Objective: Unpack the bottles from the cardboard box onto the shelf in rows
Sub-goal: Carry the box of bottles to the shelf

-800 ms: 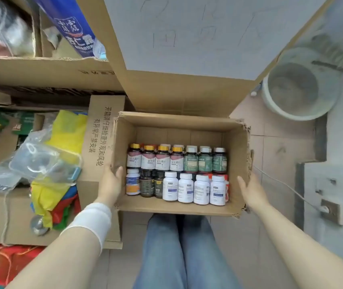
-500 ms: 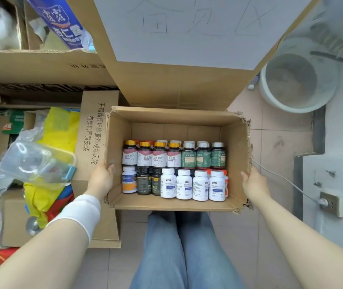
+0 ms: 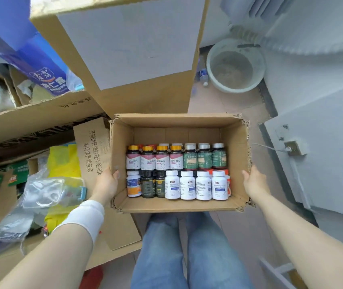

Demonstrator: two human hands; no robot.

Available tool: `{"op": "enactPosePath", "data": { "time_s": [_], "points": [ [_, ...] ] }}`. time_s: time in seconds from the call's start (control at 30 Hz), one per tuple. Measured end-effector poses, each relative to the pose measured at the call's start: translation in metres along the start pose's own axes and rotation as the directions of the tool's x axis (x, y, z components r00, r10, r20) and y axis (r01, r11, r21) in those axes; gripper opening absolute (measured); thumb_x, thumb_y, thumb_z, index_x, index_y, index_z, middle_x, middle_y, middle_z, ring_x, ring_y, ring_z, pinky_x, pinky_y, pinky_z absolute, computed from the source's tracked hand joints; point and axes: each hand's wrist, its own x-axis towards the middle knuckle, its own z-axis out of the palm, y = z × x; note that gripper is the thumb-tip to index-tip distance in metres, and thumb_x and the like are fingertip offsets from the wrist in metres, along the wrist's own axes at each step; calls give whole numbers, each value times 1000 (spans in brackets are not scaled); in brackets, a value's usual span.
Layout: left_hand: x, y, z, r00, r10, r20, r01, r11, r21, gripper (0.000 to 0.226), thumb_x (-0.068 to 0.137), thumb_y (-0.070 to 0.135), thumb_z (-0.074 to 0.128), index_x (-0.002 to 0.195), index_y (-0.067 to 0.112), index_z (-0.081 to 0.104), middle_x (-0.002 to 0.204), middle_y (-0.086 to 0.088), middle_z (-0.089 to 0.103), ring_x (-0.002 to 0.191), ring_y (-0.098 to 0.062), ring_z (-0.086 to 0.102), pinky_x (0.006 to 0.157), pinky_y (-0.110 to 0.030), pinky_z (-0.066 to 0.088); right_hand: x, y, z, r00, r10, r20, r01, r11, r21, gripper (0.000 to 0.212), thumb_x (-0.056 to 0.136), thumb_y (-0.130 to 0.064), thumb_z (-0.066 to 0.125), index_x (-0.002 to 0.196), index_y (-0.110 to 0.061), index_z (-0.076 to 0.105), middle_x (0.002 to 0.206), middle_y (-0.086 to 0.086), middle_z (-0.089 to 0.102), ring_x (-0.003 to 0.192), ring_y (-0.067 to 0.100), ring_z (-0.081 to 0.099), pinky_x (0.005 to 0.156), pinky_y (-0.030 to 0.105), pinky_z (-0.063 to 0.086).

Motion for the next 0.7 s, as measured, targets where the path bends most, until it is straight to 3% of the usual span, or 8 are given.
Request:
{"op": "enactPosePath", "data": {
  "time_s": [0.17,0.33,0.5,0.7],
  "points": [
    [-32,11,3,980,186,75,-198,961,193,32,98,16,41,124,0,50,121,-24,58,113,-39,51,92,-38,38,-62,75,13,990,132,-56,-124,984,128,42,100,-23,36,134,1,39,134,25,48,123,41,46,100,47,38],
    [-58,21,28,947,267,181,-317,870,377,31,98,23,40,121,6,51,118,-22,59,109,-40,52,93,-42,42,-121,161,43,953,296,-60,-268,921,284,36,99,-21,38,126,2,45,124,26,55,116,41,51,95,45,41],
    [-108,33,83,858,398,324,-513,689,512,30,98,23,40,116,2,52,114,-27,59,108,-44,52,91,-42,41,-191,260,80,882,471,-31,-410,796,445,29,99,-18,38,119,1,47,117,25,57,110,40,53,87,39,41],
    [-197,21,164,720,495,486,-691,449,566,32,99,23,39,119,0,51,113,-26,59,102,-42,53,83,-39,40,-274,379,134,781,624,1,-505,631,589,30,99,-17,38,120,3,47,118,26,58,109,40,54,87,39,42]
  ]
}}
